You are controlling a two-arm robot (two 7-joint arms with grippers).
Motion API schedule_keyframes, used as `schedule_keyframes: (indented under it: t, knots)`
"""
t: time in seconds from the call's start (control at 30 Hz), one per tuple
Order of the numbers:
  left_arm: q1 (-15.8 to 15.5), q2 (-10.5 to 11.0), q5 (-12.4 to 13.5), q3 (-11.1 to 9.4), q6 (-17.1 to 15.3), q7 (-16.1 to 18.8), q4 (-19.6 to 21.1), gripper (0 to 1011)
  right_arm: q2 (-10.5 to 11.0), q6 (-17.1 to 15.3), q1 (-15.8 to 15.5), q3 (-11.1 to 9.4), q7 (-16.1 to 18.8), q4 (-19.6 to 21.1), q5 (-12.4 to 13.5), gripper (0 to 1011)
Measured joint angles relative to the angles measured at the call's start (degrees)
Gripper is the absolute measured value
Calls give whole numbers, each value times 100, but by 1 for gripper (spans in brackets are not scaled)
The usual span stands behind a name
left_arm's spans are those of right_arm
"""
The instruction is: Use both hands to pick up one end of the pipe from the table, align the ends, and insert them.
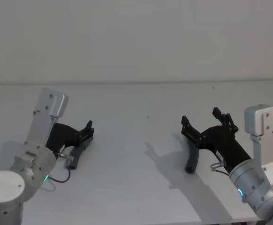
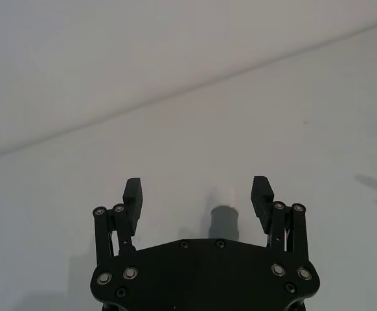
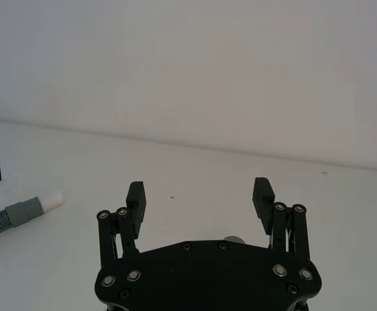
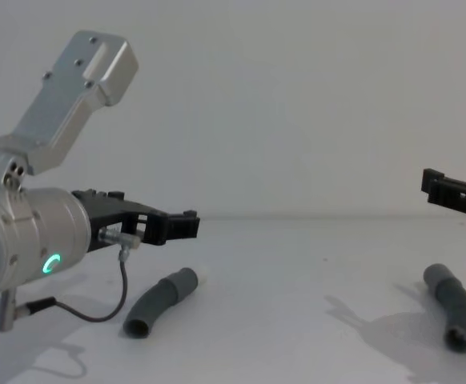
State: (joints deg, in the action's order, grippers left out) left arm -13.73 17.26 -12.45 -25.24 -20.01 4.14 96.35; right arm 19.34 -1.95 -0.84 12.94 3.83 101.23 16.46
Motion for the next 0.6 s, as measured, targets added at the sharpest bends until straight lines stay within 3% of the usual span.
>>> schedule_keyframes:
  t: [0.37, 0.6]
  knots:
    - [-128, -24, -95, 92, -961, 5, 161, 1001, 0, 0, 0, 0, 0, 0, 0, 1004]
    - [-204, 28, -155, 108, -1252, -152, 173, 1001, 0, 0, 0, 0, 0, 0, 0, 1003]
